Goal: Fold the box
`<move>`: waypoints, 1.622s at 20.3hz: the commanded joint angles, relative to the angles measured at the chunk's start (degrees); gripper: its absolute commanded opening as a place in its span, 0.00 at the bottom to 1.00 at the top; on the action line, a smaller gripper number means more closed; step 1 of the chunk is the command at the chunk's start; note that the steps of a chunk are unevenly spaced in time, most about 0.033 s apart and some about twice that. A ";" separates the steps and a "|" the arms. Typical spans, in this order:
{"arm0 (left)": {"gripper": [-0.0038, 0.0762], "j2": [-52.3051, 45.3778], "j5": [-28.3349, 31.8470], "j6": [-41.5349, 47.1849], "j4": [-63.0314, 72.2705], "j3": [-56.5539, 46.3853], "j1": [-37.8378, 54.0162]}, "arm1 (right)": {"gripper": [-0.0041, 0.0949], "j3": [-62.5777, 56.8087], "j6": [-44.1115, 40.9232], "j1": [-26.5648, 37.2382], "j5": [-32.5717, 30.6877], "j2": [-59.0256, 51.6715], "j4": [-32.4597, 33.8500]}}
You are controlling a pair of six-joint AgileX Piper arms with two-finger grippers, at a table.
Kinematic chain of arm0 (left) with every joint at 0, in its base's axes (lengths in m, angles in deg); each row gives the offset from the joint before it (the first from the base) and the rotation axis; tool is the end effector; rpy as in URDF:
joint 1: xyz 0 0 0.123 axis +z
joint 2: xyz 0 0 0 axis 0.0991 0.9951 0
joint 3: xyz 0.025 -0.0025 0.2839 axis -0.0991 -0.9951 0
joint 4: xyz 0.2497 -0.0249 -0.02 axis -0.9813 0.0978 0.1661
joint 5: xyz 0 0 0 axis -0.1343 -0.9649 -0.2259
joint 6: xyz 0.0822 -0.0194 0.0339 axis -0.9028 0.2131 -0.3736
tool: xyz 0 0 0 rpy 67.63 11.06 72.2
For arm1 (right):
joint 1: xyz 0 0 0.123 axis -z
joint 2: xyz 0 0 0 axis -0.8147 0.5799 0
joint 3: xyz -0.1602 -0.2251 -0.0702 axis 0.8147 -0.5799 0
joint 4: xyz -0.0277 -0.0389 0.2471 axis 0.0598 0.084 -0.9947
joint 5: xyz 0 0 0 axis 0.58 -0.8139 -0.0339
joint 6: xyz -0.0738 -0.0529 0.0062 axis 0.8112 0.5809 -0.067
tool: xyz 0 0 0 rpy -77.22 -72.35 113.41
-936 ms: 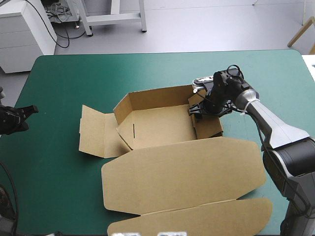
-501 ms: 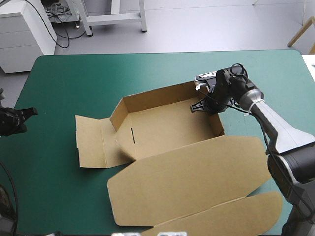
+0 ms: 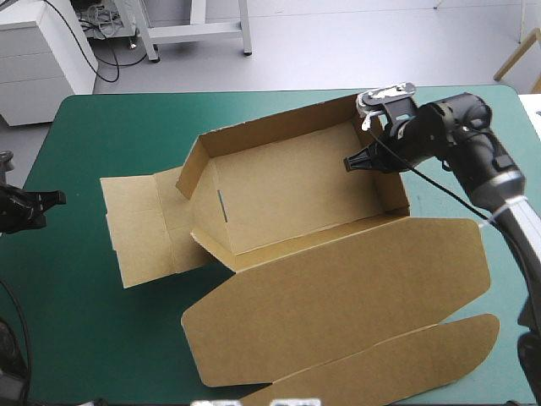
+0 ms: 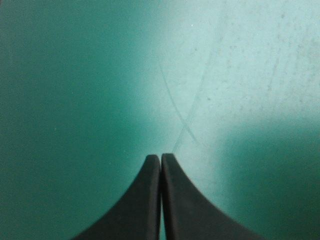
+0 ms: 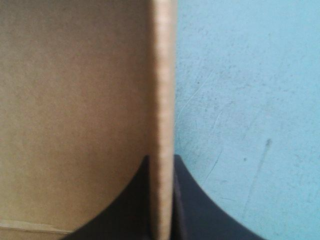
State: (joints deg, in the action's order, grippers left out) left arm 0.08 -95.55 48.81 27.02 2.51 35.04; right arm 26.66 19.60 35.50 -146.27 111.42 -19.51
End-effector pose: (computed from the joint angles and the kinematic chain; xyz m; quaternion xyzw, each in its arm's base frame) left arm 0.2779 0.1340 0.3141 -0.1556 0.9663 -0.0419 0.2005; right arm 0.3117 0.1081 0.4018 -0.1607 0.9389 0.0521 0.3000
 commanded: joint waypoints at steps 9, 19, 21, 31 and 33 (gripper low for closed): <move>0.54 -2.30 -3.04 -3.75 1.38 1.41 0.14 | 0.03 2.18 2.32 0.18 1.80 -10.78 -2.74; 0.79 -2.30 -8.10 -13.59 26.30 1.32 0.14 | 0.03 2.18 2.47 0.18 13.23 -10.70 -6.80; 0.79 -2.30 -9.63 -17.04 33.81 1.32 0.14 | 0.03 2.18 2.47 0.18 14.53 -10.38 -8.01; 0.79 -2.55 -11.26 -25.82 50.76 0.72 -8.94 | 0.03 2.18 2.64 0.18 19.92 -3.42 -14.89; 0.79 -2.55 -11.26 -27.98 56.84 0.72 -12.14 | 0.03 2.18 2.64 0.18 21.32 -2.37 -14.92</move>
State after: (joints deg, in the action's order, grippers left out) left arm 0.04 -102.29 22.31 75.21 1.95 24.86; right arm 26.98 22.42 35.50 -130.30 110.66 -32.32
